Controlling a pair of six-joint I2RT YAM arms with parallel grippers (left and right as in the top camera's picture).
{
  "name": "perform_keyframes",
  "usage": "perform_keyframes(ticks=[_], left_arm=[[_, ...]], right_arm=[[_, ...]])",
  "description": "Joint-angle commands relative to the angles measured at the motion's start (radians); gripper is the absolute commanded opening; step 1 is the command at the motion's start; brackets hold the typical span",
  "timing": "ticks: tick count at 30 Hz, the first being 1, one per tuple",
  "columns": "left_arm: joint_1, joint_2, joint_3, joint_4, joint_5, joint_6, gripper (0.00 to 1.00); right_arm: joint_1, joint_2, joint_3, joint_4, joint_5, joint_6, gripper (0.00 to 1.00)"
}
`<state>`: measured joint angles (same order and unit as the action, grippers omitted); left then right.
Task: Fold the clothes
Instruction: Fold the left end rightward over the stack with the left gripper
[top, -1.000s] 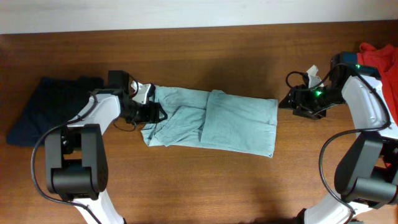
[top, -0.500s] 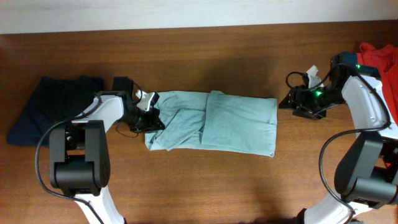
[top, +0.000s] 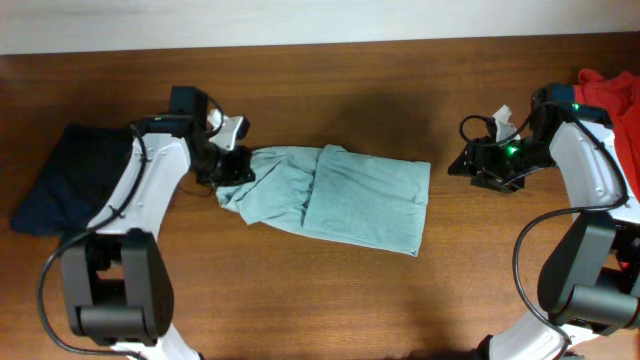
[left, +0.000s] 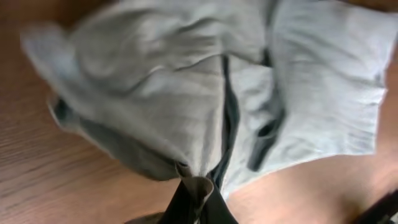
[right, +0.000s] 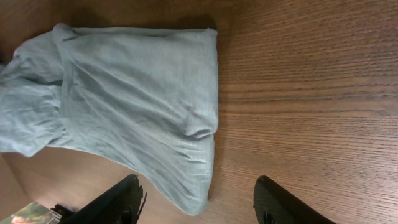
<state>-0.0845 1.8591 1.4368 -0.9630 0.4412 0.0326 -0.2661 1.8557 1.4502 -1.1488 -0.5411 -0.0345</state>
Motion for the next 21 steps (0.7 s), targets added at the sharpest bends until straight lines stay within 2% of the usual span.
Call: perform_keyframes(ticks=[1, 8, 13, 15, 18, 21], left_arm=[[-0.097, -0.034, 0.071, -0.036, -0.049, -0.045, 0.0], [-0.381, -0.034, 0.141, -0.047, -0.225, -0.097, 0.0], [-0.578, -0.033, 0.145, 0.01, -0.342, -0.115, 0.01], [-0.658, -0.029, 0.144, 0.055, -0.438, -0.114, 0.01], [-0.728, -0.013, 0.144, 0.111, -0.522, -0.102, 0.01], [-0.777, 0.04, 0.144, 0.179, -0.536, -0.089, 0.0]], right_arm=[[0.004, -0.014, 0.014, -0.005, -0.013, -0.01, 0.63], [0.004, -0.014, 0.014, -0.009, -0.013, -0.006, 0.64], [0.004, -0.014, 0.014, -0.014, -0.013, 0.016, 0.65], [0.004, -0.014, 0.014, -0.016, -0.013, 0.016, 0.65], [0.004, -0.014, 0.014, -0.016, -0.013, 0.016, 0.66], [0.005, -0.014, 0.014, -0.019, -0.013, 0.016, 0.67]])
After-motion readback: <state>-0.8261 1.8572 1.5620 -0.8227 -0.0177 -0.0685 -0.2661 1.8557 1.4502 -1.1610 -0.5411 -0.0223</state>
